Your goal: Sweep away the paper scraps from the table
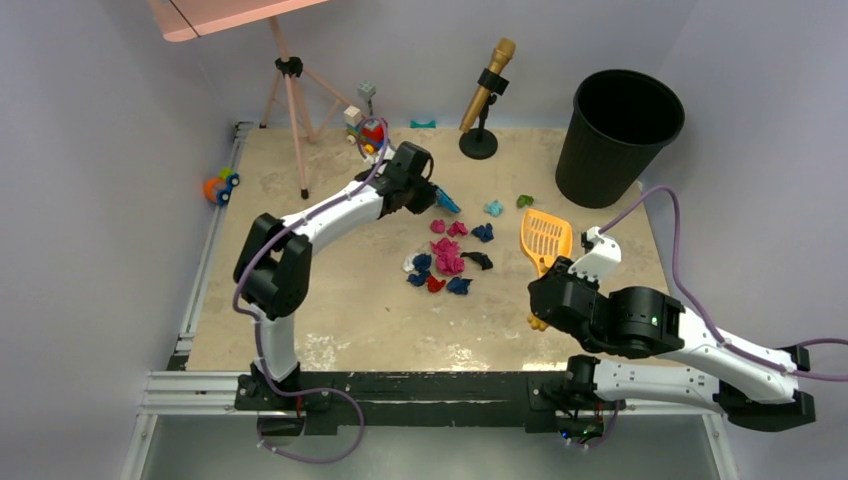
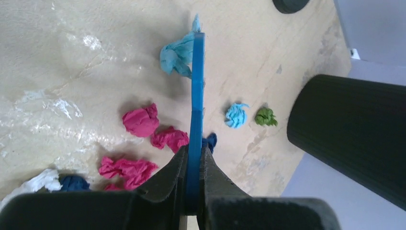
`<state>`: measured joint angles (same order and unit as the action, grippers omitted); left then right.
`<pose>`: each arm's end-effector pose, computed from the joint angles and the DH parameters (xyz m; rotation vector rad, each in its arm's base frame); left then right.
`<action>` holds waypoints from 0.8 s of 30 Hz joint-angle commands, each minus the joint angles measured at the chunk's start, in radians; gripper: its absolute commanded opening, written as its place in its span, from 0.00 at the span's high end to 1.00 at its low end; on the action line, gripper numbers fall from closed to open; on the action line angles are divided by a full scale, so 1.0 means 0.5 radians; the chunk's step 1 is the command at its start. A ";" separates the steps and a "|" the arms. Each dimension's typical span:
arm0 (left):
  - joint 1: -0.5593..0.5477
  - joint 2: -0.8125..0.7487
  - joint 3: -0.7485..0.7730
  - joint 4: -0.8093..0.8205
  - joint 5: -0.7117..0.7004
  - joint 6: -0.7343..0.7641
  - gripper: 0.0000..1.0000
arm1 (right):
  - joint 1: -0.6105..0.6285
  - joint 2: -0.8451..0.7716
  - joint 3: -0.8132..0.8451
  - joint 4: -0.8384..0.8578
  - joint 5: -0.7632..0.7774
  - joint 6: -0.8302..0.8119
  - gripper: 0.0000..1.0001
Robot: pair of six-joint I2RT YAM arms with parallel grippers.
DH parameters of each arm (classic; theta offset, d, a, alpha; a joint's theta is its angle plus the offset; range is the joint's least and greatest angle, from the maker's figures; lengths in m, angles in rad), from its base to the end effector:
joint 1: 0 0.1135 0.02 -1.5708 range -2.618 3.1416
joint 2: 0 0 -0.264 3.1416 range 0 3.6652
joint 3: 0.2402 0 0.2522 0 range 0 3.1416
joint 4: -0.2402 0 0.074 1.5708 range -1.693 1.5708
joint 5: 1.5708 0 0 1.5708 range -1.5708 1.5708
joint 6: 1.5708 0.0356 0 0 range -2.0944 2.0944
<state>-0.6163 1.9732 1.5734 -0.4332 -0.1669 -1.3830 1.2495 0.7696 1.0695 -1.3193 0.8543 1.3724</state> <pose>0.3672 -0.2528 0.2356 -1.0174 2.3049 -0.7051 0.0563 0.0842 0.3439 0.4115 2.1452 0.3390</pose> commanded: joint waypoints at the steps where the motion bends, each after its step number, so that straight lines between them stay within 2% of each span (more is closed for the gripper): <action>1: -0.014 -0.270 -0.207 0.432 0.149 0.202 1.00 | 0.001 -0.011 -0.009 0.044 0.060 0.016 1.00; 4: -0.027 -0.264 -0.162 0.725 0.315 0.276 1.00 | 0.001 -0.009 -0.011 0.049 0.046 0.014 1.00; 7: -0.032 -0.045 0.098 1.018 0.619 0.273 1.00 | 0.001 -0.012 -0.015 0.068 0.033 -0.010 1.00; 8: -0.034 0.068 0.251 1.011 0.721 0.242 1.00 | 0.001 -0.012 -0.016 0.078 0.028 -0.026 1.00; 11: -0.071 0.440 0.793 0.760 0.898 0.221 1.00 | 0.001 -0.014 -0.019 0.128 0.020 -0.093 1.00; 16: -0.179 0.951 1.493 0.461 0.887 0.208 1.00 | 0.001 -0.017 -0.023 0.140 0.033 -0.116 1.00; 19: -0.196 1.112 1.598 0.412 0.833 0.132 1.00 | -0.001 -0.021 -0.015 0.133 0.044 -0.115 1.00; 24: -0.194 1.130 1.464 0.120 0.569 0.118 1.00 | 0.000 -0.035 0.019 0.114 0.064 -0.128 1.00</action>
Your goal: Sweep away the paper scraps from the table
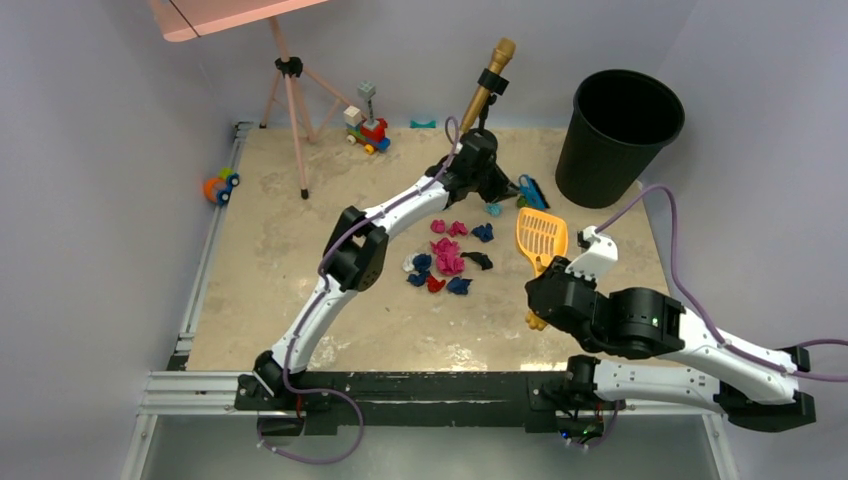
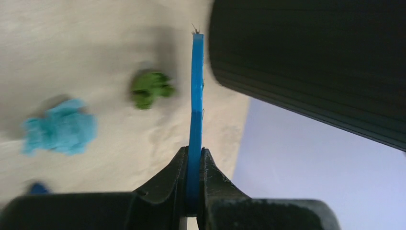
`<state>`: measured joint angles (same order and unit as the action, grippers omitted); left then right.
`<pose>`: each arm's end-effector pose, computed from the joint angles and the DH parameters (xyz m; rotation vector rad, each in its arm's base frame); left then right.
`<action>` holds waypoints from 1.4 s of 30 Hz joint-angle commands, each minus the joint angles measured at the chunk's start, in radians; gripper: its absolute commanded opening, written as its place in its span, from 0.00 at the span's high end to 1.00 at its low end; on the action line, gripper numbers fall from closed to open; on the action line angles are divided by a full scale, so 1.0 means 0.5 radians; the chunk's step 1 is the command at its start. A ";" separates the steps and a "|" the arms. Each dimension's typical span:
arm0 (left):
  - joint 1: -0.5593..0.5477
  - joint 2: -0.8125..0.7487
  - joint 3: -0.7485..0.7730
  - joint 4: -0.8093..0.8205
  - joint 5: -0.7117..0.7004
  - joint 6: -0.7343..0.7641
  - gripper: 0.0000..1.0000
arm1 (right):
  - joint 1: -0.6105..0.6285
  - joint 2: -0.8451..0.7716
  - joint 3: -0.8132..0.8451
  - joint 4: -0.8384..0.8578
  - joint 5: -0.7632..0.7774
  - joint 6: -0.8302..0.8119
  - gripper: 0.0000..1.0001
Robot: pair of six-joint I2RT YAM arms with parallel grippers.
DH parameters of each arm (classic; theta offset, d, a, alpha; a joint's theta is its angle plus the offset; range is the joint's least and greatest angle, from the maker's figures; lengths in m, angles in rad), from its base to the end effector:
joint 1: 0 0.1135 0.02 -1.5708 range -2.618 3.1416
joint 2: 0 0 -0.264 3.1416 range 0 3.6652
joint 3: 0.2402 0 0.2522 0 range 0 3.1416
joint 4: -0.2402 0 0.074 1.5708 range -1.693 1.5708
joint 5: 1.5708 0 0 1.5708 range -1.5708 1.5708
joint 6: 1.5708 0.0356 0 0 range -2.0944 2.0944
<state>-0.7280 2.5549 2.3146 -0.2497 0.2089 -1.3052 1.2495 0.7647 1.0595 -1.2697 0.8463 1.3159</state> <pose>0.4341 -0.3968 0.2084 -0.5367 2.3365 -1.3527 0.0573 0.0876 0.3441 0.3690 2.1417 0.3584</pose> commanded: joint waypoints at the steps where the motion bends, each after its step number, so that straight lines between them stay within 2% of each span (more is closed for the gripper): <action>1: 0.031 -0.053 -0.034 -0.320 -0.215 -0.033 1.00 | 0.001 -0.024 0.043 0.010 0.080 -0.015 1.00; 4: 0.032 -0.196 -0.095 -0.667 -0.391 0.006 1.00 | 0.000 -0.019 0.037 0.010 0.068 -0.003 1.00; 6: 0.032 -0.380 -0.278 -0.814 -0.532 0.026 1.00 | 0.001 -0.022 0.019 0.017 0.051 0.010 1.00; 10: 0.073 -0.808 -0.838 -0.811 -0.618 0.025 1.00 | 0.001 -0.016 -0.012 0.030 0.019 0.046 1.00; 14: 0.109 -1.153 -1.251 -0.860 -0.656 0.058 1.00 | 0.000 -0.023 -0.030 0.062 0.009 0.020 1.00; 19: 0.108 -1.441 -1.446 -0.660 -0.508 0.314 1.00 | 0.000 0.018 -0.054 0.175 -0.017 -0.116 1.00; 21: 0.108 -1.511 -1.416 -0.568 -0.431 0.507 1.00 | 0.000 0.072 -0.042 0.198 -0.035 -0.166 1.00; 25: 0.109 -1.616 -1.258 -0.693 -0.409 0.879 1.00 | 0.001 0.214 0.000 0.233 -0.161 -0.320 1.00; 27: 0.113 -1.644 -1.174 -0.773 -0.569 1.112 1.00 | 0.001 0.291 -0.009 0.309 -0.305 -0.470 1.00; 30: 0.137 -1.613 -1.023 -0.833 -0.684 1.522 1.00 | 0.001 0.466 -0.040 0.284 -0.487 -0.515 1.00; 34: 0.142 -1.244 -0.458 -1.267 -0.955 2.024 1.00 | 0.000 0.657 -0.115 0.298 -0.711 -0.593 1.00; 38: 0.143 -0.737 0.261 -1.635 -1.043 2.464 1.00 | 0.000 0.733 -0.206 0.463 -0.939 -0.690 1.00; 40: 0.142 -0.606 0.344 -1.637 -1.091 2.586 1.00 | 0.001 0.701 -0.272 0.580 -1.076 -0.718 1.00; 42: 0.141 -0.587 0.234 -1.521 -1.084 2.715 1.00 | 0.000 0.641 -0.374 0.709 -1.224 -0.760 1.00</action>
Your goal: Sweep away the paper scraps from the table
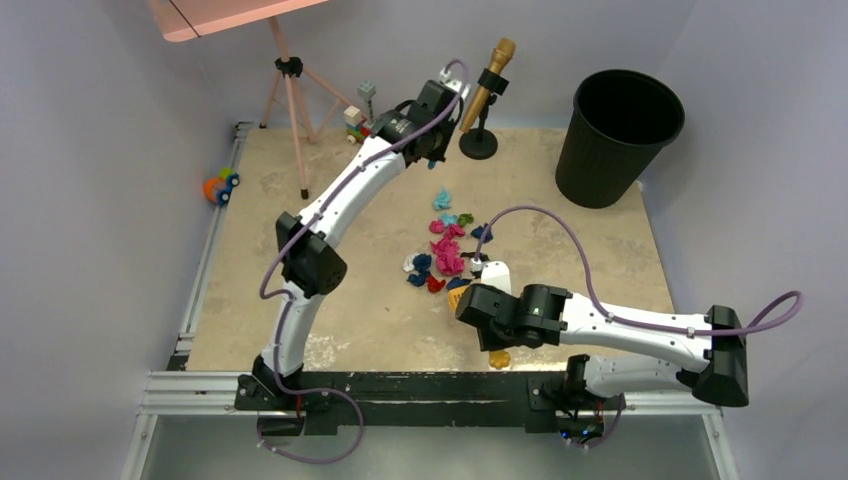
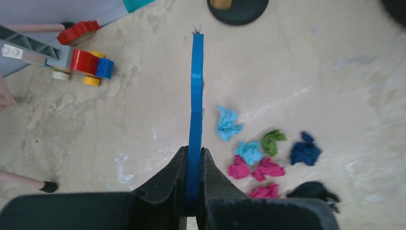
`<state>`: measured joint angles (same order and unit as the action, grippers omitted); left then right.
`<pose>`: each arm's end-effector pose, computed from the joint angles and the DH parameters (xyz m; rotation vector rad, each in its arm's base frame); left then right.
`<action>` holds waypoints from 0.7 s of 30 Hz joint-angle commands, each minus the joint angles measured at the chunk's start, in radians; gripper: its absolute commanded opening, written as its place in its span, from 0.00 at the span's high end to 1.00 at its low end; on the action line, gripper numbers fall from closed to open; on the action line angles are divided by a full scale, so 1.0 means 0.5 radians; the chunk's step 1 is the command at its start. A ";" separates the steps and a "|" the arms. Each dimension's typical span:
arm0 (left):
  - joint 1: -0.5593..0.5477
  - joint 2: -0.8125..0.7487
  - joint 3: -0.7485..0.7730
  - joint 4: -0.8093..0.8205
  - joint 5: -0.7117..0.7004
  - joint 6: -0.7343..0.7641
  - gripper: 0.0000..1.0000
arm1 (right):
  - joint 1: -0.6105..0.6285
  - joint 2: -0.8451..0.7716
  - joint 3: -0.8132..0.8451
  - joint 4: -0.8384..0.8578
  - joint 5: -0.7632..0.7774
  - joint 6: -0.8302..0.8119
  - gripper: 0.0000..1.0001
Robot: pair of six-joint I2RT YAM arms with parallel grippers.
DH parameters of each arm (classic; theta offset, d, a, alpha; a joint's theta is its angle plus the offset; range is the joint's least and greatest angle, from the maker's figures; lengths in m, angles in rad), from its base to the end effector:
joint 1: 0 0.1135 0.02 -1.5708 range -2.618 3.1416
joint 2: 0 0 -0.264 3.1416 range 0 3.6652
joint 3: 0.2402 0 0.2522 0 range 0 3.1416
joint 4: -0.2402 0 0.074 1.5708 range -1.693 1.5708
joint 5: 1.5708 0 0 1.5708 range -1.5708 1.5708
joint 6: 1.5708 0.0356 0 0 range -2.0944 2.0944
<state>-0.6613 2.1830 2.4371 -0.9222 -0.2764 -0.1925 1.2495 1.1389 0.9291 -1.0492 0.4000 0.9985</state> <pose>0.3838 -0.2863 0.3821 0.3682 2.1833 -0.1637 0.0745 0.1800 0.2593 -0.2475 2.6357 0.1433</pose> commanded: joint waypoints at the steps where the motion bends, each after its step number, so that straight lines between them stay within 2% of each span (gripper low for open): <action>1: 0.007 0.150 -0.093 -0.099 -0.113 0.533 1.00 | 0.001 -0.134 -0.155 0.318 -0.406 -0.146 1.00; 3: 0.007 0.160 -0.173 -0.011 -0.156 0.601 1.00 | 0.001 -0.168 -0.225 0.384 -0.523 -0.170 1.00; 8: -0.016 0.300 -0.146 0.038 -0.289 0.871 1.00 | 0.004 -0.154 -0.354 0.432 -0.647 -0.176 1.00; 11: -0.048 0.369 -0.111 0.021 -0.210 1.078 1.00 | 0.004 -0.099 -0.375 0.485 -0.646 -0.182 1.00; 15: -0.130 0.384 -0.234 0.100 -0.203 1.397 1.00 | 0.004 0.011 -0.356 0.557 -0.640 -0.192 1.00; 21: -0.269 0.460 -0.264 -0.094 -0.166 1.777 1.00 | -0.010 0.069 -0.339 0.585 -0.590 -0.141 1.00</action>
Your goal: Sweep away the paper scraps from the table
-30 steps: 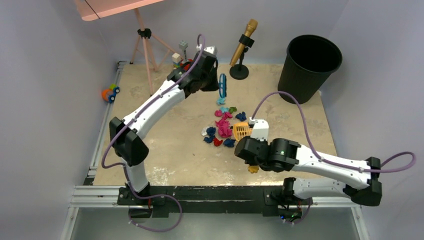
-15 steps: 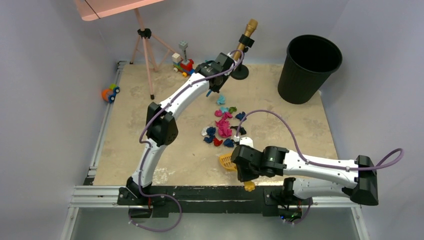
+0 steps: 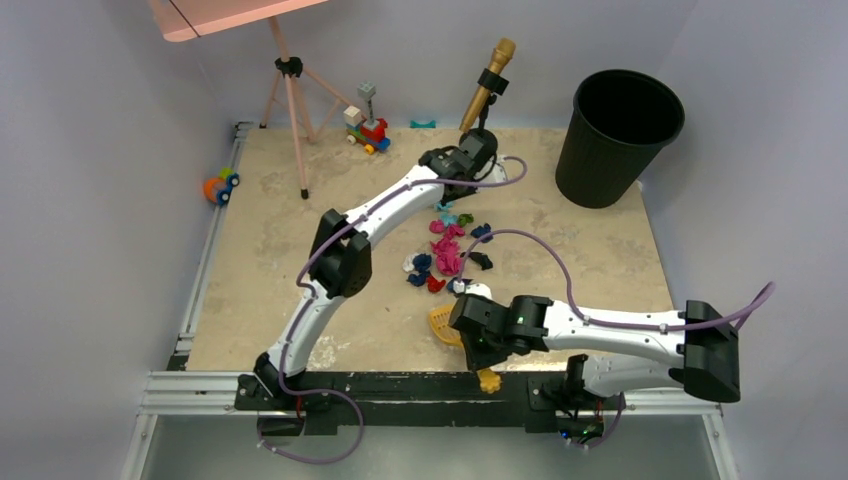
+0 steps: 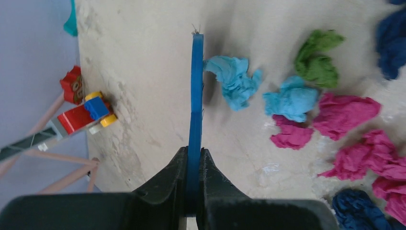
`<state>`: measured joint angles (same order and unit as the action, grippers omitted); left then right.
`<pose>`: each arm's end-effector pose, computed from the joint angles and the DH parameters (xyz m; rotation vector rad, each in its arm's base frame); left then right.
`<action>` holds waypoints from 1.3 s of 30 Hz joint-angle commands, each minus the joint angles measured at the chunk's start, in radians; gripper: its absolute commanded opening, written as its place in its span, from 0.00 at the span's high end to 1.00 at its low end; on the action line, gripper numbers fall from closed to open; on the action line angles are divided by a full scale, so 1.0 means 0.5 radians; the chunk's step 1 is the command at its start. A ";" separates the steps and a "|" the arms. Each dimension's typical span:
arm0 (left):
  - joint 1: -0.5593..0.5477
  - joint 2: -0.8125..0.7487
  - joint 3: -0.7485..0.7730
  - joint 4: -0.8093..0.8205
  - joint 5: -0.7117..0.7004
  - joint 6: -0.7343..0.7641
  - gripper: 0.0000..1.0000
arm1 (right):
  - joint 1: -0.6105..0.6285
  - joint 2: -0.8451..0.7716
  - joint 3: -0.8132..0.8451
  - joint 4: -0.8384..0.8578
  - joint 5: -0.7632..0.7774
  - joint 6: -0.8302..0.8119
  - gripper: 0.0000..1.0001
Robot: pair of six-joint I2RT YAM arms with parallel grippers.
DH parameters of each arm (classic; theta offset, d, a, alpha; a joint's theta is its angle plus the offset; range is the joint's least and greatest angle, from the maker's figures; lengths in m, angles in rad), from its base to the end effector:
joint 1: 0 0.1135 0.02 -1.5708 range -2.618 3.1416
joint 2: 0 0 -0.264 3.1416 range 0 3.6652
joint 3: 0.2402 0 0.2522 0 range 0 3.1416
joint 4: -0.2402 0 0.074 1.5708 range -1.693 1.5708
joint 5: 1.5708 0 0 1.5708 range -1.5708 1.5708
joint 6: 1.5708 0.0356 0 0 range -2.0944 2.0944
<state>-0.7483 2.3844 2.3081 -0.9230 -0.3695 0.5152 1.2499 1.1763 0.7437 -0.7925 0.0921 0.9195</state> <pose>0.3889 -0.3435 0.2458 1.3705 2.1060 0.3800 0.0672 0.1918 0.2060 -0.4499 2.8396 0.3819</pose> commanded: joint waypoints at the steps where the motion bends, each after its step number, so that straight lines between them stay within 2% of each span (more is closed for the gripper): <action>1: -0.108 0.062 0.000 -0.131 0.046 0.373 1.00 | -0.025 -0.018 0.027 0.071 0.031 0.024 1.00; 8: -0.122 0.055 0.048 -0.391 0.250 0.306 1.00 | -0.273 -0.135 -0.086 0.192 -0.093 -0.070 1.00; 16: -0.124 0.009 0.037 -0.527 0.401 0.228 1.00 | -0.482 0.051 0.025 0.170 -0.124 -0.340 1.00; 26: -0.123 -0.150 -0.027 -0.778 0.888 0.067 1.00 | -0.592 0.323 0.230 0.204 -0.077 -0.498 1.00; 34: -0.121 -0.225 -0.036 -0.983 0.994 -0.152 1.00 | -0.631 0.400 0.280 0.259 -0.055 -0.529 1.00; 39: -0.124 -0.343 -0.119 -0.976 1.058 -0.236 1.00 | -0.631 0.407 0.274 0.295 -0.047 -0.542 1.00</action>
<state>-0.8055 2.2910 2.2810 -1.3331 0.0612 0.4660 0.9363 1.3849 0.8433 -0.6769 0.0601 0.6693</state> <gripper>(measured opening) 0.109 0.286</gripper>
